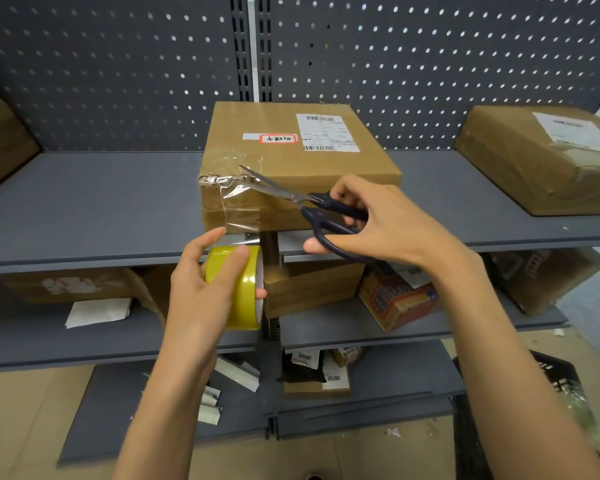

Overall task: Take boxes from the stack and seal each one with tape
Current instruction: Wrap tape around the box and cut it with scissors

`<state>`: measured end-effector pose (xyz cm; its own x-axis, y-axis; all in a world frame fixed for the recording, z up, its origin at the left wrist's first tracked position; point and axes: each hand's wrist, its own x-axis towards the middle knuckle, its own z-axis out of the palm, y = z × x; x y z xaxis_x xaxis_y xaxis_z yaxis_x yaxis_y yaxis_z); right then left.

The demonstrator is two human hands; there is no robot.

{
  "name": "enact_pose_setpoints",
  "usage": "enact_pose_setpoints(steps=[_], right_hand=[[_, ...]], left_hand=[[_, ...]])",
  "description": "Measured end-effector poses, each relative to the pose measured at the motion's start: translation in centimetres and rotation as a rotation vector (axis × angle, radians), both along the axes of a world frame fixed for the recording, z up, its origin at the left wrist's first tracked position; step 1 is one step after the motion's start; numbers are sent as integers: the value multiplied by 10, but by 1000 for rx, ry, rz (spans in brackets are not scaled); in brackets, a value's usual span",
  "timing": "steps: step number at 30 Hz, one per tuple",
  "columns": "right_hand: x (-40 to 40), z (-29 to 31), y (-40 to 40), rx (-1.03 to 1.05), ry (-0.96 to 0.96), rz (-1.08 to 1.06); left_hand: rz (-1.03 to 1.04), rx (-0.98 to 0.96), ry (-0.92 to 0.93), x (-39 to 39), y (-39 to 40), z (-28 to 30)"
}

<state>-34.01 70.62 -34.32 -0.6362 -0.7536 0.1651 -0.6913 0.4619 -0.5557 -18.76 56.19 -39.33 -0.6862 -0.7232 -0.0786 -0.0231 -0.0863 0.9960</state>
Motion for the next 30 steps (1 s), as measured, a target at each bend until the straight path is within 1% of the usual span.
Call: enact_pose_setpoints(steps=[8, 12, 16, 30], right_hand=[[-4, -6, 19, -5, -43, -16], [-2, -14, 22, 77, -94, 0], [0, -21, 17, 107, -154, 36], [-3, -21, -12, 62, -217, 112]], left_hand=[[5, -10, 11, 1, 1, 0], [7, -10, 8, 0, 2, -1], [10, -10, 7, 0, 2, 0], [8, -36, -19, 0, 0, 3]])
